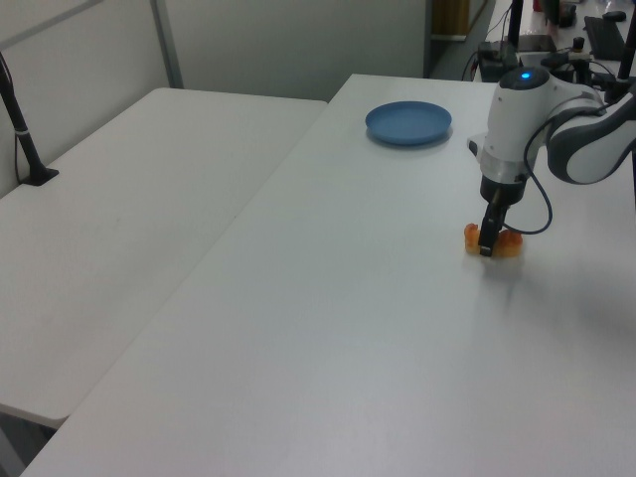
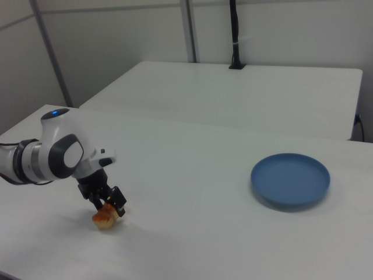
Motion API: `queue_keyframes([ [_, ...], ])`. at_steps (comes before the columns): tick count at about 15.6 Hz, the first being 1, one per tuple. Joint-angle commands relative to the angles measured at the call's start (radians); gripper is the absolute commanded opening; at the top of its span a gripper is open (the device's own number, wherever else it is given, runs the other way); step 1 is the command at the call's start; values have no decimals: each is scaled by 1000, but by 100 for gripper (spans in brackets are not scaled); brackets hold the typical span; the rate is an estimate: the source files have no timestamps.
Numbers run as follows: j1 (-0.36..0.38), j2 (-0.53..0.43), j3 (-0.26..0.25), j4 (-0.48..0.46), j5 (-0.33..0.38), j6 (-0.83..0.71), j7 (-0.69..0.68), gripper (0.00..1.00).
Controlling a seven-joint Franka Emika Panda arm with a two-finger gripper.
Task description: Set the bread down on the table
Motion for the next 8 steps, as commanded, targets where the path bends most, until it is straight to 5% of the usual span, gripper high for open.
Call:
queue_keyframes([
  [1,-4,-14,0,102,12,-149,18,100],
  [8,-12,-6,-7,412,201,-530,-124,100],
])
